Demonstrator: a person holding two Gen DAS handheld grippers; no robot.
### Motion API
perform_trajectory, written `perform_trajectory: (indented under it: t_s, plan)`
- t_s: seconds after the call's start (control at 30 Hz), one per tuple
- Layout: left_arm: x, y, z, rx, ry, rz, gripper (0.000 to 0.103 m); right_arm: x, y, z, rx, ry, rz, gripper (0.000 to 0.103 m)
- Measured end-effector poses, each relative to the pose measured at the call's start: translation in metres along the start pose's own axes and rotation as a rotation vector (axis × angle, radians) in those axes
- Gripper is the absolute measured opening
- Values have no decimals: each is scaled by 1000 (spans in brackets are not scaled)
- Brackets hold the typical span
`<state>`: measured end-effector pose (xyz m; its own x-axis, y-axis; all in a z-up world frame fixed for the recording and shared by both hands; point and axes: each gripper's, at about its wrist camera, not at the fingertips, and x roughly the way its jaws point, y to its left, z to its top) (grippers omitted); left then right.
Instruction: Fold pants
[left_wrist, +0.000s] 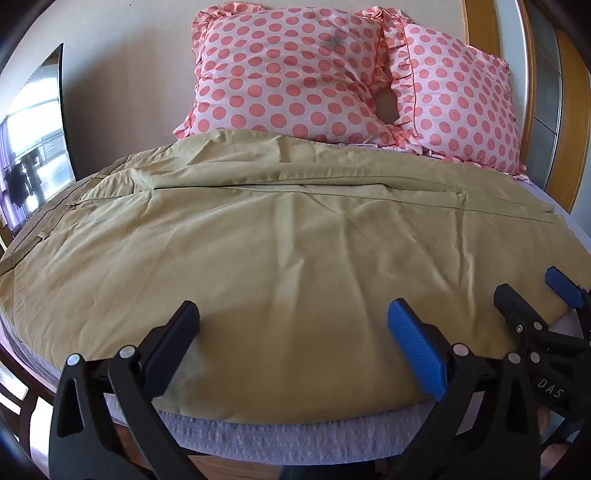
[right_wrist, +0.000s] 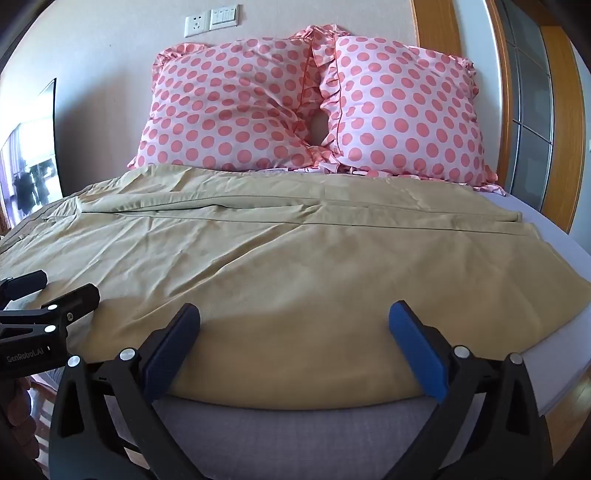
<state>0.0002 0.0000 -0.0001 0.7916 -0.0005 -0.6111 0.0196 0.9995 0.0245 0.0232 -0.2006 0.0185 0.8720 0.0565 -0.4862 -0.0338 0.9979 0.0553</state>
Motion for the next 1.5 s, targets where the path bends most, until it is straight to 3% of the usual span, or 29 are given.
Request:
perform_trajectory:
  t_s: [1.5]
  plan:
    - [-1,0,0,1,-13,1,101,-1,0,-1,1,-10,0,102]
